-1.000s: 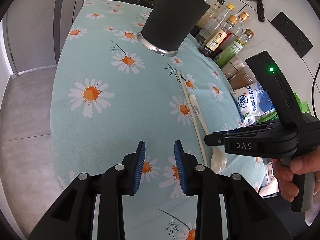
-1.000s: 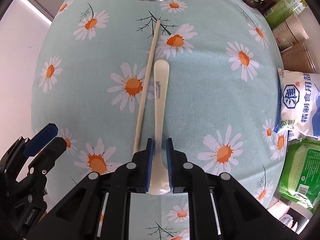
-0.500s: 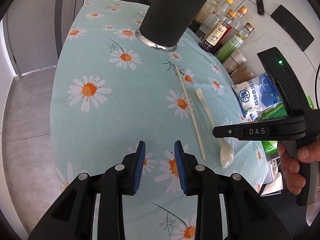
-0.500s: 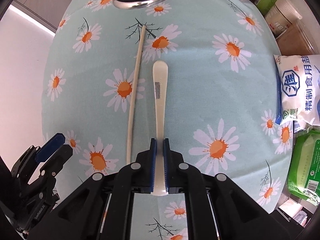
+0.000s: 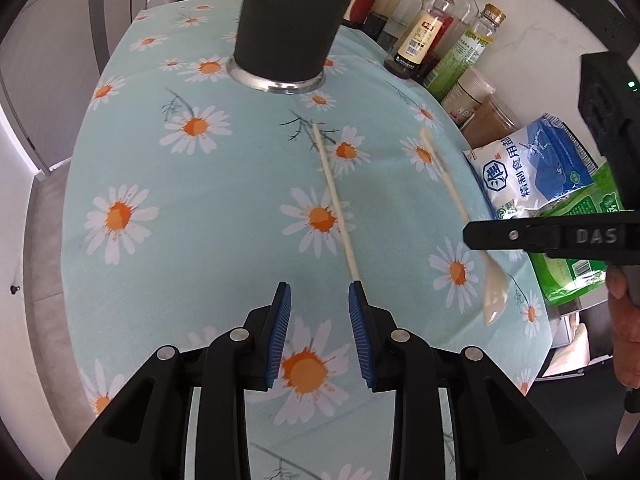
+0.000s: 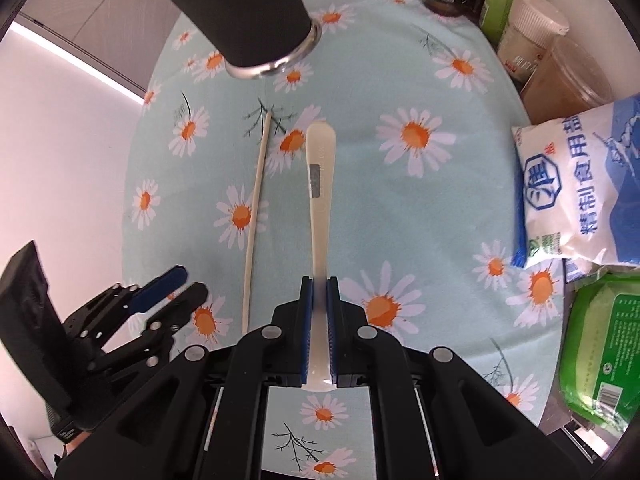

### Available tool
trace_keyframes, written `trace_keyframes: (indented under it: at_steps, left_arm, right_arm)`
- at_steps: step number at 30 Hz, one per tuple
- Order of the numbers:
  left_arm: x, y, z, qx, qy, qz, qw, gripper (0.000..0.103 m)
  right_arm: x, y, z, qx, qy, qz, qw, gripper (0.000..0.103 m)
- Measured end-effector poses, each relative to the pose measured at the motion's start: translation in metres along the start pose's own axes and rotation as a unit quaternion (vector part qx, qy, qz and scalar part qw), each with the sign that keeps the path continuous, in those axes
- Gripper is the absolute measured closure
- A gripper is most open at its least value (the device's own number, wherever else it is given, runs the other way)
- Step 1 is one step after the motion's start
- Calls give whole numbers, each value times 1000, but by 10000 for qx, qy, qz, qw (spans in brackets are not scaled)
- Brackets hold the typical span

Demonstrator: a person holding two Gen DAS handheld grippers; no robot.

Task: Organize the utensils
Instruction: 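Lift the white spoon with the right tool while the left tool grasps the last chopstick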

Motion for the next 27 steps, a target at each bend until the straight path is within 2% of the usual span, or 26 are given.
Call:
trace_keyframes:
  at_steps: [9, 16, 25, 27]
  left_arm:
    - [-22, -28, -28, 414, -326, 47, 9986, 74]
    - [-29, -47, -47, 724, -742, 142, 9945, 74]
    - [-36, -60, -61, 986, -1241, 255, 9870, 75]
    - [-38, -62, -63, 1027, -1347, 267, 9852, 77]
  right_arm:
    - [-9, -12, 21, -192, -387, 196, 9989, 95]
    - [-12, -27, 19, -412, -263, 516, 9975, 95]
    - [-24, -36, 23, -342, -388, 895, 9946, 95]
    - [-25, -38, 23, -340, -405, 950, 9941, 95]
Point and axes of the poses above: each gripper's, at about its wrist camera, not at the fingertips, and z roughly against the way its jaws point, x to its left, y to its underside, the point moved 3 cm from there along -z, roughly the way its jaws point, and after that the axes turned 4 degrees about -y, right-handed, at the moved point
